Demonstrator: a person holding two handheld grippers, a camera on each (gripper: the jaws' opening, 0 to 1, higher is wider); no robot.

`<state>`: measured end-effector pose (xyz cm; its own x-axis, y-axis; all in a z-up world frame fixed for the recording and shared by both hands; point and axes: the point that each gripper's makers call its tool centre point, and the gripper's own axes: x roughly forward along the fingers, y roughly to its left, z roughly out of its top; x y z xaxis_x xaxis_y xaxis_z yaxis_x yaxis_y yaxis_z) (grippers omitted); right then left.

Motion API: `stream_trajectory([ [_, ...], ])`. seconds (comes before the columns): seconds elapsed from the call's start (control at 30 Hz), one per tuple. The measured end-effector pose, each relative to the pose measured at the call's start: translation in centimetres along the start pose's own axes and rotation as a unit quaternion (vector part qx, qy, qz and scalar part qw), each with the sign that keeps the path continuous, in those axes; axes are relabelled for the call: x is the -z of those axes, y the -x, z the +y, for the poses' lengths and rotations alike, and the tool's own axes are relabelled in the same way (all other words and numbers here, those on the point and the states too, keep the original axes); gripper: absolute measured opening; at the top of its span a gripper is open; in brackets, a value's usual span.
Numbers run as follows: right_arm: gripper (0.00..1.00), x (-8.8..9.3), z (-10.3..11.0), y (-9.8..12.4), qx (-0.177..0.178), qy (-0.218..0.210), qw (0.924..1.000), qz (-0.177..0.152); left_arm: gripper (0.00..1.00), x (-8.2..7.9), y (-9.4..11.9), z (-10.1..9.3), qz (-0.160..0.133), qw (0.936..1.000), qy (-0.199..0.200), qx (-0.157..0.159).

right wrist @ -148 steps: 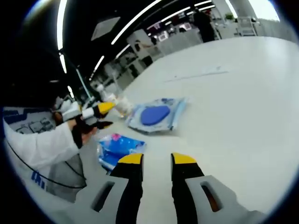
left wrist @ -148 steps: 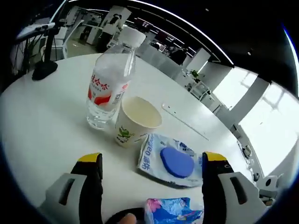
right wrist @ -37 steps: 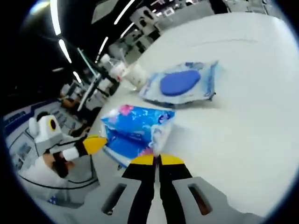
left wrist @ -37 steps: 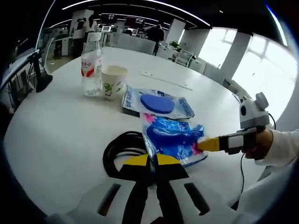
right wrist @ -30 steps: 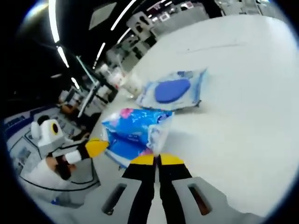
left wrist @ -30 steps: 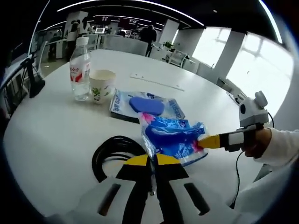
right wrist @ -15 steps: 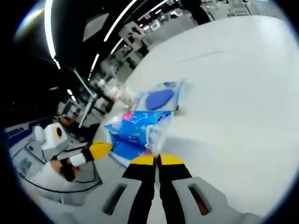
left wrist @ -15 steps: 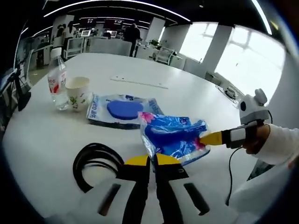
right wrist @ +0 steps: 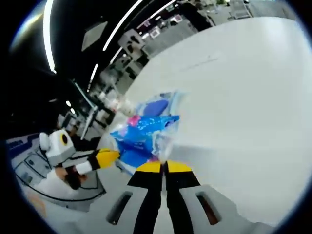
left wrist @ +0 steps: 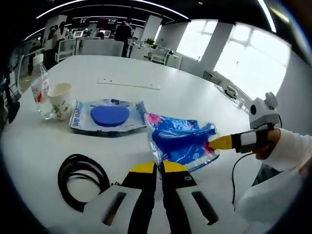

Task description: Arrange the tabletop items into an orderly group along one side of the table until the central work area is clear of visible clutter.

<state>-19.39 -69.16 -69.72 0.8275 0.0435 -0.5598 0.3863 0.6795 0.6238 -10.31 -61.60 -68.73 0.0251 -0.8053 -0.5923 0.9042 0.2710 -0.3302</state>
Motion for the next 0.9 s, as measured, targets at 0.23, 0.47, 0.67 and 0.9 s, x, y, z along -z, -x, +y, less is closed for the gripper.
stream_trajectory([
  [0.23, 0.00, -0.5, -1.1, 1.6, 0.029, 0.037, 0.9988, -0.009, 0.00, -0.3, -1.3, -1.9, 0.012, 0.9995, -0.022, 0.020],
  [0.47, 0.00, -2.1, -1.3, 2.6, 0.037, 0.055, 0.9974, -0.028, 0.00, -1.1, -1.8, -2.7, 0.014, 0.9986, -0.041, 0.031],
  [0.67, 0.00, -3.5, -1.5, 2.9, 0.039, 0.068, 0.9962, -0.039, 0.01, -2.7, -3.0, -2.7, 0.019, 0.9980, -0.053, 0.027],
  [0.9, 0.00, -6.4, -2.9, 3.3, 0.055, 0.078, 0.9935, -0.062, 0.02, -4.4, -5.2, -3.7, 0.030, 0.9966, -0.069, 0.032],
])
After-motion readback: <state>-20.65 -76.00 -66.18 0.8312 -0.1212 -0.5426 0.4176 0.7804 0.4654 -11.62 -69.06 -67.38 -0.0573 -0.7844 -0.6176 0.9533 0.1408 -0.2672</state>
